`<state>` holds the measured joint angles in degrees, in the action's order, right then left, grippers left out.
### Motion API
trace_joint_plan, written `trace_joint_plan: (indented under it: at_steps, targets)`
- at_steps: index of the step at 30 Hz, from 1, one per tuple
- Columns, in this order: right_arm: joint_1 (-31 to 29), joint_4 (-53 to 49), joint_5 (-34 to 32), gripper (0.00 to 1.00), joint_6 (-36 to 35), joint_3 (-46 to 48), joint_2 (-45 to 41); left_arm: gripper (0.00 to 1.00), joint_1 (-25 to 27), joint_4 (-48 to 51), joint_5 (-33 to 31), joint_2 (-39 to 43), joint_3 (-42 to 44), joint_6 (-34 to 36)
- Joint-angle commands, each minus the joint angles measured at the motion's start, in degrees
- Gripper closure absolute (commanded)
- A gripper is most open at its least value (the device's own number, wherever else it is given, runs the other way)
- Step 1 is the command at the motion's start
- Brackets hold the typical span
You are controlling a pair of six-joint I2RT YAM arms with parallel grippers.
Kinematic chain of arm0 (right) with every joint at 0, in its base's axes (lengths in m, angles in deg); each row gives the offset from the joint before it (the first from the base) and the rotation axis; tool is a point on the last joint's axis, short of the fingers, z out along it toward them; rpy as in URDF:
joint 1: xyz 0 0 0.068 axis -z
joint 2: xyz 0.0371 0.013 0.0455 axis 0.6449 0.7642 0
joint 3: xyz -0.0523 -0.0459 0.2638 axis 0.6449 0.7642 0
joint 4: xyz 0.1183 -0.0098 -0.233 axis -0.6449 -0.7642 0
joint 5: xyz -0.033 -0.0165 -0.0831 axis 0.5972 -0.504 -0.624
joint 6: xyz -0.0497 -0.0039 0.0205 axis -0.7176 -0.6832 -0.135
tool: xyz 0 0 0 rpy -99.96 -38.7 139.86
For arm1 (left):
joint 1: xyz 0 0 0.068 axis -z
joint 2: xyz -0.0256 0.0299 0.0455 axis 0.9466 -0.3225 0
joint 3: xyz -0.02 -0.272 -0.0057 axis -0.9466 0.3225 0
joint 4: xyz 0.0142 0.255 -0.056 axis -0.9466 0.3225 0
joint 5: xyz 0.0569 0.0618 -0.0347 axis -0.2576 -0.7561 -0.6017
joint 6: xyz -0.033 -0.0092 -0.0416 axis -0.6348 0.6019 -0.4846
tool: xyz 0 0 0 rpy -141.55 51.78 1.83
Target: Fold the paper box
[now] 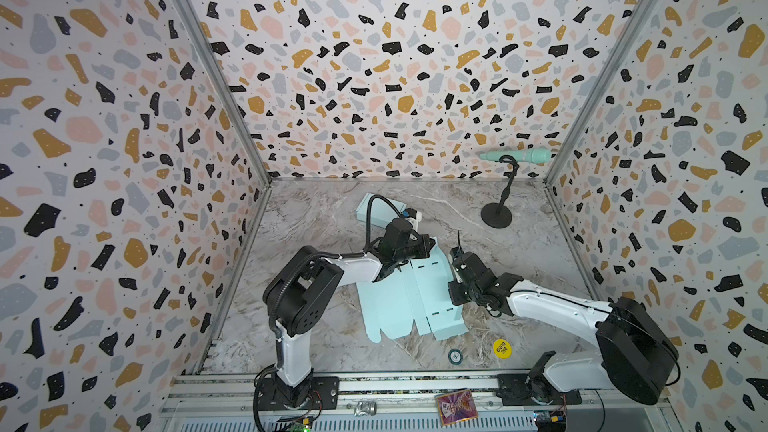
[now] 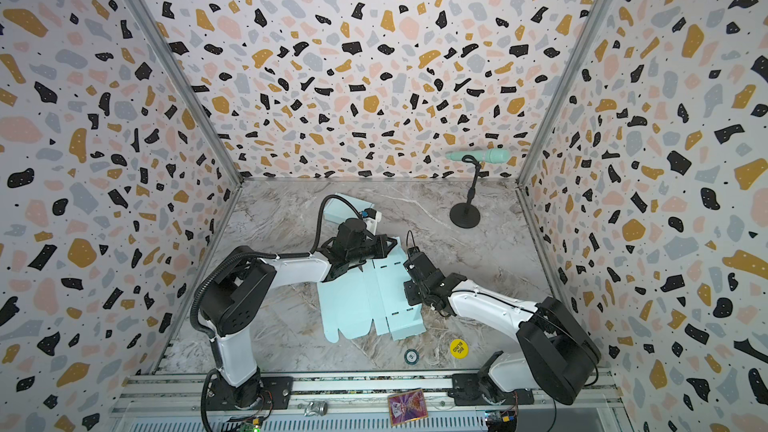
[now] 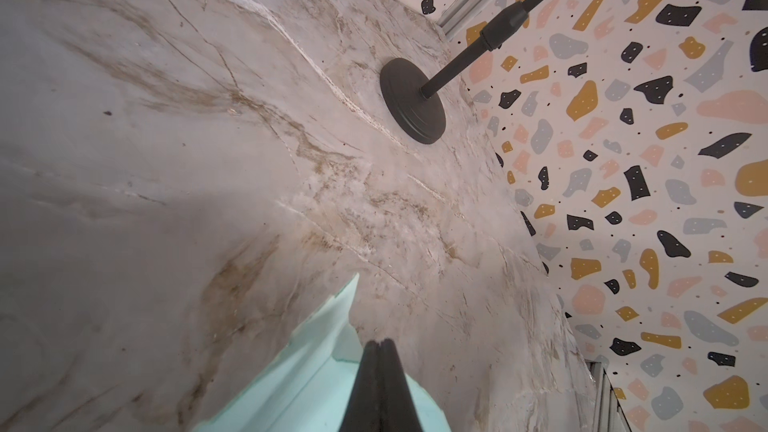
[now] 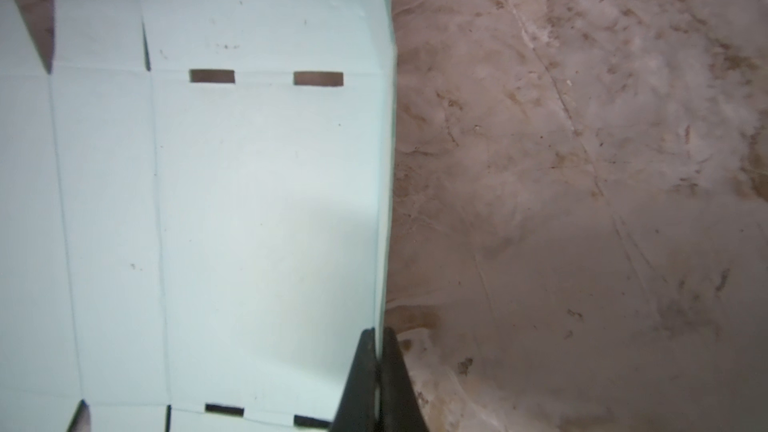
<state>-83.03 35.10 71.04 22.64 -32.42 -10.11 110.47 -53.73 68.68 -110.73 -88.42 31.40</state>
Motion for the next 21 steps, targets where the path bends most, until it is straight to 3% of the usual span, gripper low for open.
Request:
trace_joint_plan:
  at_steps: [1,11,21]
  targets:
    - [-0.89,-2.16,-3.82,1.0,-1.96,-2.08,-0.05,1.0,0.35,-1.86,0.46,-1.03,-1.13,-0.43]
    - [-1.42,-1.92,-7.51,1.0,-5.1,-2.59,-0.84,1.0,2.19,-0.99,0.65,2.26,3.99,0.84]
    - [-3.81,-1.15,-13.65,1.0,-11.29,-3.4,-1.29,1.0,3.1,2.42,-0.66,11.89,11.99,3.38]
